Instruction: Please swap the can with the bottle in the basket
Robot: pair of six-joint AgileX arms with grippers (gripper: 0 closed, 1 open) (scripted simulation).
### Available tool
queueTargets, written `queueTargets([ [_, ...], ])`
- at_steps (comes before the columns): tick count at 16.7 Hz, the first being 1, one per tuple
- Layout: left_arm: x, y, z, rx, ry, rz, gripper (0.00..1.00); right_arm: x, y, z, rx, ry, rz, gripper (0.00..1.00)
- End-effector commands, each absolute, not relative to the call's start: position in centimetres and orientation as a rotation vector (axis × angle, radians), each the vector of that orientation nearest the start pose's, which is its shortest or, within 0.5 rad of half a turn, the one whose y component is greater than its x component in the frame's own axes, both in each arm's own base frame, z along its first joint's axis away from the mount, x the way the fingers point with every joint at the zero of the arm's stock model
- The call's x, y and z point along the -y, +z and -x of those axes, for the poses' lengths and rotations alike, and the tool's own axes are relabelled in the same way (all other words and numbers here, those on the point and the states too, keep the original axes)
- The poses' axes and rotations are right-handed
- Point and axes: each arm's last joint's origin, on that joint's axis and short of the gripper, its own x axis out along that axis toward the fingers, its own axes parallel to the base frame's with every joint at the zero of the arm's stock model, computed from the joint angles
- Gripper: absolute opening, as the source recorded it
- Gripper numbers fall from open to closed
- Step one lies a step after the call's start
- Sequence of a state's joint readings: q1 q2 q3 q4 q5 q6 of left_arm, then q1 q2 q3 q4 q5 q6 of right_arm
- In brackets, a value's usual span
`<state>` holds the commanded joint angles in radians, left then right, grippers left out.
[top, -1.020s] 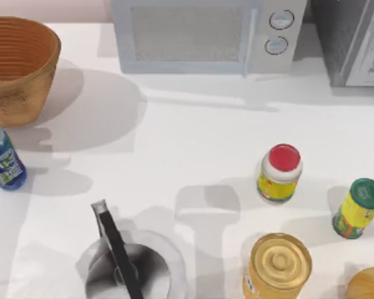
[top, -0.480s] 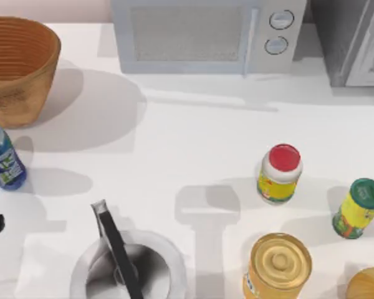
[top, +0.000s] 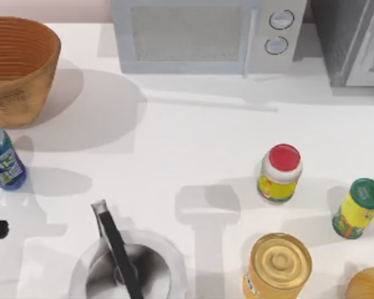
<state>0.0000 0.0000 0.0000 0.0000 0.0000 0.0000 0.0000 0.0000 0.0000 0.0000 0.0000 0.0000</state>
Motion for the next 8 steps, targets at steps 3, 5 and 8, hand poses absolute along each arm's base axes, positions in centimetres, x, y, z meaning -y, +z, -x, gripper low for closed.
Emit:
queueTargets([
  [3, 0.1, 16.2, -10.6, -0.002, -0.005, -0.002, 0.00, 0.1, 16.0, -10.6, 0.000, 0.000, 0.000, 1.00],
  [5, 0.3, 17.2, -10.8, 0.016, -0.045, -0.003, 0.00, 0.1, 16.0, -10.6, 0.000, 0.000, 0.000, 1.00],
  [8, 0.9, 20.0, -11.6, 0.057, -0.166, -0.006, 0.00, 0.1, 16.0, -10.6, 0.000, 0.000, 0.000, 1.00],
])
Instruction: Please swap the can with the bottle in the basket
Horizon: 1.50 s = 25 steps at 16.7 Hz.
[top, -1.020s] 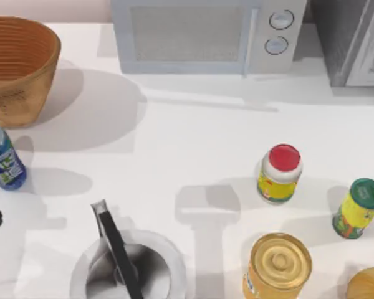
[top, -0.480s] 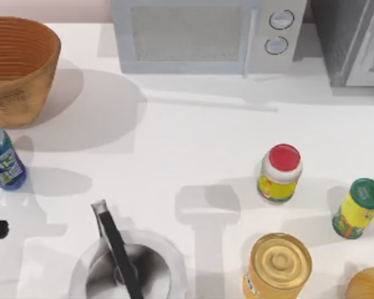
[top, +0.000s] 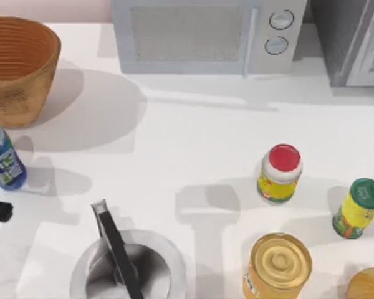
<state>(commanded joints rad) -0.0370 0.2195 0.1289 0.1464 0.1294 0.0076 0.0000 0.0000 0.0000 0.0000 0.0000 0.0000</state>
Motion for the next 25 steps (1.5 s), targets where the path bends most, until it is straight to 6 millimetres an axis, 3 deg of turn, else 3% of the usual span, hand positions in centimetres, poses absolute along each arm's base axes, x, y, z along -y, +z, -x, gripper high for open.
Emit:
queueTargets([
  [3, 2.0, 23.3, -13.9, 0.080, -0.341, -0.010, 0.00, 0.1, 16.0, -10.6, 0.000, 0.000, 0.000, 1.00],
  [5, 3.0, 25.0, -16.6, 0.077, -0.476, -0.011, 0.00, 0.1, 16.0, -10.6, 0.000, 0.000, 0.000, 1.00],
  [7, 4.4, 25.8, -20.1, 0.060, -0.617, -0.008, 0.00, 0.1, 16.0, -10.6, 0.000, 0.000, 0.000, 1.00],
  [9, 6.1, 25.2, -24.3, 0.029, -0.760, 0.000, 0.00, 0.1, 16.0, -10.6, 0.000, 0.000, 0.000, 1.00],
  [12, 9.1, 21.7, -30.3, -0.027, -0.969, 0.019, 0.00, 0.1, 16.0, -10.6, 0.000, 0.000, 0.000, 1.00],
  [16, 13.0, 14.1, -36.0, -0.076, -1.221, 0.040, 0.00, 0.1, 16.0, -10.6, 0.000, 0.000, 0.000, 1.00],
  [21, 16.4, 5.5, -38.7, -0.049, -1.464, 0.026, 0.00, 0.1, 16.0, -10.6, 0.000, 0.000, 0.000, 1.00],
  [25, 18.0, 2.1, -38.8, -0.005, -1.576, 0.003, 0.00, 0.1, 16.0, -10.6, 0.000, 0.000, 0.000, 1.00],
])
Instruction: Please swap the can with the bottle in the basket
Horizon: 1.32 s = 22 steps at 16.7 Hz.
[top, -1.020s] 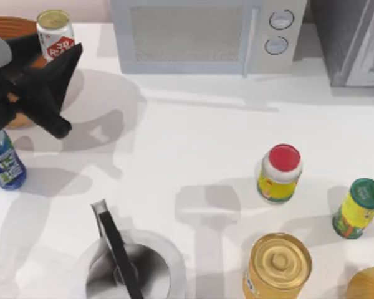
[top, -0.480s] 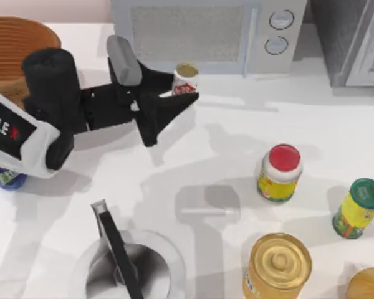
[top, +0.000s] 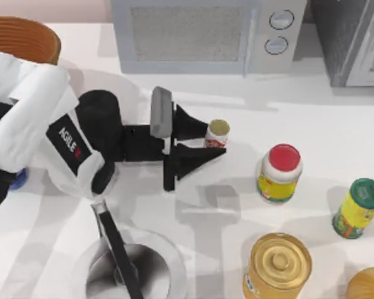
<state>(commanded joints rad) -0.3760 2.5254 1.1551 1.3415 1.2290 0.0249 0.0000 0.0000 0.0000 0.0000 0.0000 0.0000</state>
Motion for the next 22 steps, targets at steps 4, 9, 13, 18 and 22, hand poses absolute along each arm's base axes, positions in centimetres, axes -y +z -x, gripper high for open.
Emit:
queueTargets([
  [4, 18.25, 1.80, -38.74, 0.000, -1.591, 0.000, 0.00, 0.12, 16.00, -10.57, 0.000, 0.000, 0.000, 1.00],
  [9, 18.25, 1.80, -38.74, 0.000, -1.591, 0.000, 0.23, 0.12, 16.00, -10.57, 0.000, 0.000, 0.000, 1.00],
  [13, 18.25, 1.80, -38.74, 0.000, -1.591, 0.000, 0.53, 0.12, 16.00, -10.57, 0.000, 0.000, 0.000, 1.00],
  [18, 18.25, 1.80, -38.74, 0.000, -1.591, 0.000, 0.90, 0.12, 16.00, -10.57, 0.000, 0.000, 0.000, 1.00],
  [22, 18.25, 1.80, -38.74, 0.000, -1.591, 0.000, 1.00, 0.12, 16.00, -10.57, 0.000, 0.000, 0.000, 1.00],
])
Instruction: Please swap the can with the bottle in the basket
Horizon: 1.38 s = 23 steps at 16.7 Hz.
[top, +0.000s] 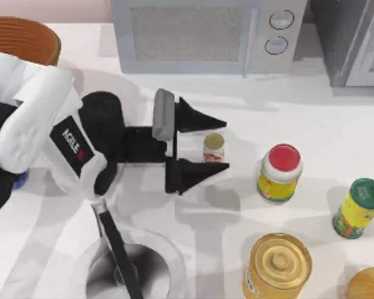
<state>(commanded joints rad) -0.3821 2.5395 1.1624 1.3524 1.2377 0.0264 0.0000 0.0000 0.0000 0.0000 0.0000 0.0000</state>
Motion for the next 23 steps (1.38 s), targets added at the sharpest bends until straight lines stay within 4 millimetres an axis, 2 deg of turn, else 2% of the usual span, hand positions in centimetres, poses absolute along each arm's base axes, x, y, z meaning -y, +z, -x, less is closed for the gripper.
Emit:
queueTargets([
  [8, 18.0, 2.0, -38.8, -0.004, -1.578, 0.002, 1.00, 0.1, 16.0, -10.6, 0.000, 0.000, 0.000, 1.00],
  [11, 16.9, 3.9, -39.0, -0.023, -1.502, 0.011, 1.00, 0.1, 16.0, -10.6, 0.000, 0.000, 0.000, 1.00],
  [14, 15.2, 7.9, -38.6, -0.043, -1.377, 0.019, 1.00, 0.1, 16.0, -10.6, 0.000, 0.000, 0.000, 1.00],
  [17, 12.9, 13.6, -36.9, -0.045, -1.215, 0.020, 1.00, 0.1, 16.0, -10.6, 0.000, 0.000, 0.000, 1.00],
  [20, 10.0, 20.0, -32.8, -0.018, -1.028, 0.012, 1.00, 0.1, 16.0, -10.6, 0.000, 0.000, 0.000, 1.00],
  [23, 6.8, 24.6, -26.6, 0.027, -0.822, 0.003, 1.00, 0.1, 16.0, -10.6, 0.000, 0.000, 0.000, 1.00],
])
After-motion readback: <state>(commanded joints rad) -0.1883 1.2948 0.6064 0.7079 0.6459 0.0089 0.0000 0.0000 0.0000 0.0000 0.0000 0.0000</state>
